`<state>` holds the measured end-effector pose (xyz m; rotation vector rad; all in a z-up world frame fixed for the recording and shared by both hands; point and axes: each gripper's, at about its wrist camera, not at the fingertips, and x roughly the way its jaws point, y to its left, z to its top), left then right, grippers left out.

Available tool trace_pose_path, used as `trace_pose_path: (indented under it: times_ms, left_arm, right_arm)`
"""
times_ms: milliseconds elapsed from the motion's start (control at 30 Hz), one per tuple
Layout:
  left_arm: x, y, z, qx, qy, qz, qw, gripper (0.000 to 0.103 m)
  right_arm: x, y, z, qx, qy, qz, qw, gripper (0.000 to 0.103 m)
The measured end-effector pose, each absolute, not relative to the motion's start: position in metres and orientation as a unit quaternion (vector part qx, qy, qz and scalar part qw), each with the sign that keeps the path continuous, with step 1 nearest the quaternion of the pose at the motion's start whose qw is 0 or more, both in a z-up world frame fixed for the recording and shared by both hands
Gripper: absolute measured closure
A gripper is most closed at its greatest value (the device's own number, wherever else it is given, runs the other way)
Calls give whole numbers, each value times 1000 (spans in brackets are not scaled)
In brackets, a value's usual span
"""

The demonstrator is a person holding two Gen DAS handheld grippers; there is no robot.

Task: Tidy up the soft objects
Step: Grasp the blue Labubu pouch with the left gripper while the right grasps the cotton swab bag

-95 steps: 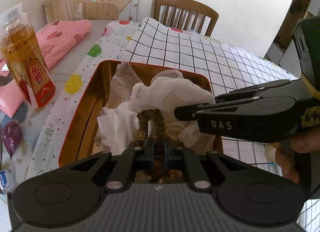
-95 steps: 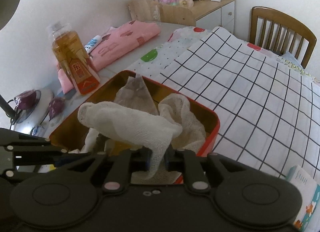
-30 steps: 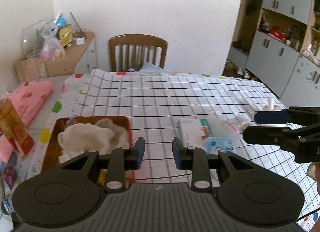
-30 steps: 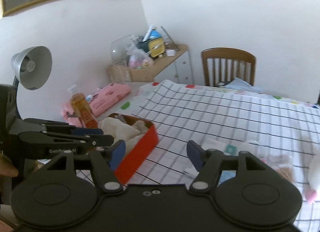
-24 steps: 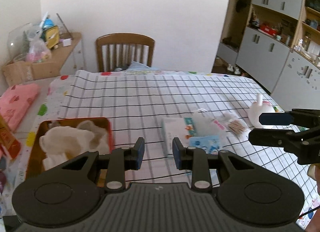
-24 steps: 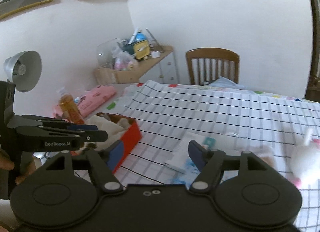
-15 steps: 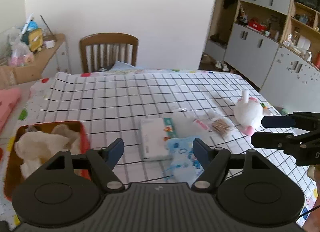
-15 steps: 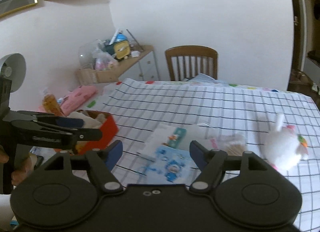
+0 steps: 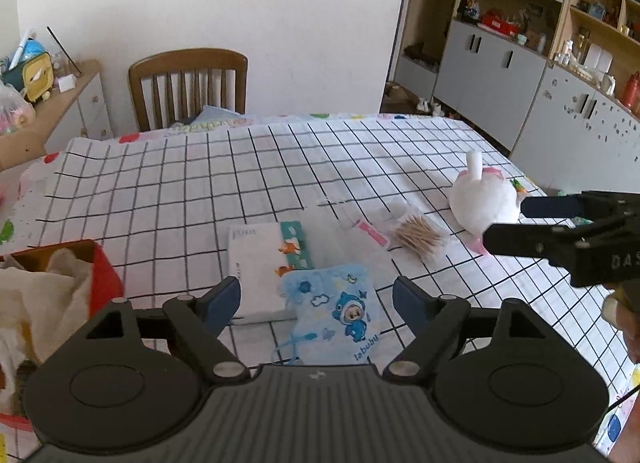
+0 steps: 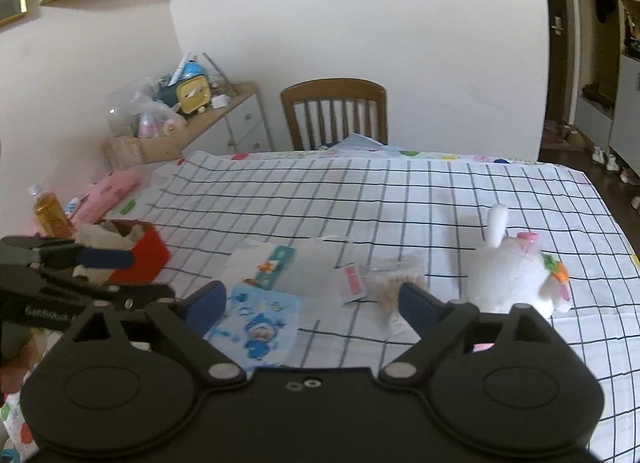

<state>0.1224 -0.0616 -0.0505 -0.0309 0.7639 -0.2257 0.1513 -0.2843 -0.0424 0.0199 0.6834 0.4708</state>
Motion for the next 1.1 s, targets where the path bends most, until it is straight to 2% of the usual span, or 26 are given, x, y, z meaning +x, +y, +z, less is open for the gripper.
trace_pose_path:
  times_ms: [200,667,1100]
  left_arm:
    - [135,-72,-67,-25,381,-101,919,3]
    - [150,-98,-111,-29,420,-73,904,2]
    - [153,-111,-141,-23,435,-48,899,2]
  right_arm:
    - [176,-292,-61,11,348,212,913,3]
    - [226,-291,-105,-17,388,207,898,5]
    - [251,-286,-134,-46,424,212,879,21]
